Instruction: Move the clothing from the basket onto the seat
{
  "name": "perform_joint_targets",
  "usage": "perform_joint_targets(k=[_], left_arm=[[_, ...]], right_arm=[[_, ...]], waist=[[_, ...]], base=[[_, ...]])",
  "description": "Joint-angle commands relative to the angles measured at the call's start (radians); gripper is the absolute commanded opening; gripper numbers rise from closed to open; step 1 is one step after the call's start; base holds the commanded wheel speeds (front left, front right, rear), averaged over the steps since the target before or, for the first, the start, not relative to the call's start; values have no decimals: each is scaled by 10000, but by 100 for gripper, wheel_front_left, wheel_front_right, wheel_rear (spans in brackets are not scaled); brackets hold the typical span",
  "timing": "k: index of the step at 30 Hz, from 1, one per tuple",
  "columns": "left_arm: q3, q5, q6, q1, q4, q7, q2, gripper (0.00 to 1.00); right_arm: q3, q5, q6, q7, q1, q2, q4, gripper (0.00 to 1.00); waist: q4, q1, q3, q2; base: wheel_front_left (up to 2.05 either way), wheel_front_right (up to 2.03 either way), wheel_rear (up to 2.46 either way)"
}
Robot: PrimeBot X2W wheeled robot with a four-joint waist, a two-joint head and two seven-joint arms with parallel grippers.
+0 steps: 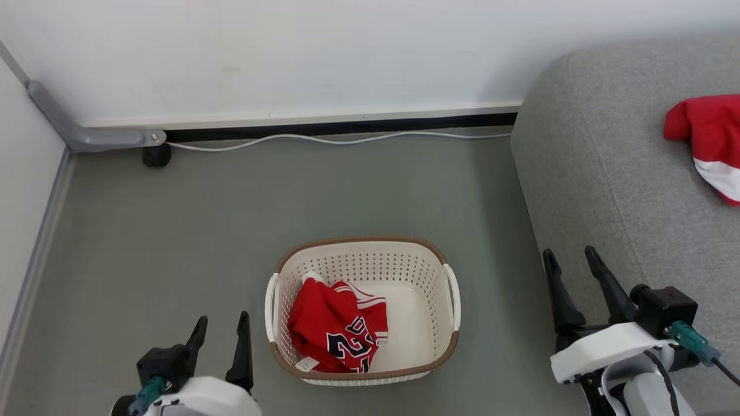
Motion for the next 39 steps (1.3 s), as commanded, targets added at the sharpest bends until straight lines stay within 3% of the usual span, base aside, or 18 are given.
perform_joint_targets(k=[1, 8, 19, 31, 39], left_arm=[[104, -147, 98, -623, -113, -63, 86, 100], [-1244, -1650, 350, -1888, 890, -63, 85, 100], [-3336, -3028, 788, -4493, 2336, -63, 84, 100], [-5012, -3958, 1182, -7441, 4386, 2, 84, 100], [-6002, -4028, 1354, -8683, 6130, 940, 84, 100]], right_arm=[[244, 45, 29, -61, -404, -9, -294, 100], [489, 160, 29, -61, -935, 19, -362, 100], [884, 393, 29, -61, -1811, 66, -508, 100], [1248, 727, 29, -61, -2454, 104, -680, 100], [1549, 1075, 29, -61, -2713, 107, -797, 100]], waist=[[-101, 0, 431, -1], [-365, 0, 1622, -1], [-1033, 0, 3274, -1], [-1786, 0, 4741, -1], [-2064, 0, 5393, -1]], base=[[0, 0, 0], [0, 0, 0], [0, 0, 0], [0, 0, 0], [0, 0, 0]])
